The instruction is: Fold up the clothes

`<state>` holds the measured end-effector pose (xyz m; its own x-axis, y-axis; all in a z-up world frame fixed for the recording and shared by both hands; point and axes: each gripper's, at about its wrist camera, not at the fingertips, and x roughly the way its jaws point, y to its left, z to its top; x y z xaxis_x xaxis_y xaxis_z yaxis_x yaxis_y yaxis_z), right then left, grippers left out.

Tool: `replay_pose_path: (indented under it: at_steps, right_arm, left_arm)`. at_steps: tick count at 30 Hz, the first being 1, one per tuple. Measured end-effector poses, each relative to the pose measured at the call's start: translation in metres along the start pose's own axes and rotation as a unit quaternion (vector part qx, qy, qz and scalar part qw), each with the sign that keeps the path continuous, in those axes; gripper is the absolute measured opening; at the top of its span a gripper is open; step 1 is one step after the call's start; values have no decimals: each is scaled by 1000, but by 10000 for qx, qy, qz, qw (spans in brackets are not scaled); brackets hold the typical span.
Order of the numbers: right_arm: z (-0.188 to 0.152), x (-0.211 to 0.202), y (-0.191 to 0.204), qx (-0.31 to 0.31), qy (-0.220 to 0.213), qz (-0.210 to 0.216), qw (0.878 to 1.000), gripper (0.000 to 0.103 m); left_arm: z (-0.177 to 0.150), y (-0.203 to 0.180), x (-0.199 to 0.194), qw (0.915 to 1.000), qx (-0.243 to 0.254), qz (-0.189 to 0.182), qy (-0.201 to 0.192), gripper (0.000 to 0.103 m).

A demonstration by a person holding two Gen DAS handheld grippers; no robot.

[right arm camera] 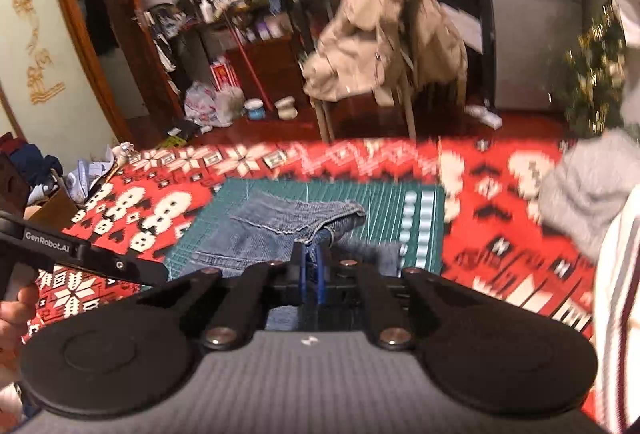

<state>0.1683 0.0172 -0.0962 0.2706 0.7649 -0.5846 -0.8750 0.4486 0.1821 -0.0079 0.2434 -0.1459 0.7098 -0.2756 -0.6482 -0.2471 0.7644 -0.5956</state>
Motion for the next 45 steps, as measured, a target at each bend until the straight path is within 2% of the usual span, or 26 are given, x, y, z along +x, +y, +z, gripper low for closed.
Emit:
replay_pose_path:
  at_steps: [2,6,9,12,14,17,20,22,23,26,27,29,35,38,40,42,43,44,45]
  right_arm:
    - [-4,7,-5,-132,141,-184,9996,5]
    - [-21,33,-28,176,554,-341,9977,5]
    - [-29,43,-36,328,600,-401,9969,5]
    - [-25,29,-28,241,324,-436,9982,5]
    - [-29,37,-31,298,487,-509,9971,5]
    - [-37,53,-44,669,728,-482,9939,6]
    - [-38,54,-47,849,728,-484,9925,13]
    - [-40,55,-47,812,728,-573,9924,25]
    - [-41,56,-47,822,732,-591,9922,26]
    - [-41,57,-52,1083,781,-526,9897,27]
    - [-40,59,-53,1152,805,-454,9890,16]
    - [-37,60,-53,1301,842,-396,9871,14]
    - [-21,74,-46,1545,773,-203,9848,9]
    - [-7,86,-41,1465,631,-187,9870,9]
    - [-1,97,-37,1267,711,-273,9890,10]
    - [-1,99,-38,1184,808,-228,9894,13]
    - [-1,95,-41,1215,769,-149,9895,19]
    - [0,90,-44,1250,696,-99,9897,20]
    - [2,84,-48,1288,591,-71,9899,25]
  left_arm:
    - [0,-1,7,9999,16,149,59,21]
    - [-3,4,9,9999,-122,59,89,21]
    - [-5,5,5,9999,-67,105,116,22]
    - [-4,5,2,9999,46,137,92,30]
    - [-2,8,2,9999,40,97,91,31]
    - [2,13,8,9998,-28,-122,137,42]
    - [4,11,16,9997,135,-35,205,44]
    - [4,8,22,9993,244,96,257,42]
    - [3,6,23,9991,312,145,255,40]
    - [3,1,28,9964,511,619,280,10]
    - [3,1,27,9962,493,670,271,10]
    - [5,2,22,9967,446,653,209,2]
    - [22,-2,6,9932,651,956,-140,2]
    - [29,1,13,9920,669,1064,-118,2]
    - [32,2,18,9912,719,1107,-61,3]
    - [32,-1,14,9918,848,953,-30,14]
    - [33,0,9,9931,847,809,-85,16]
    - [35,2,4,9944,791,681,-166,25]
    - [39,5,0,9955,713,577,-245,38]
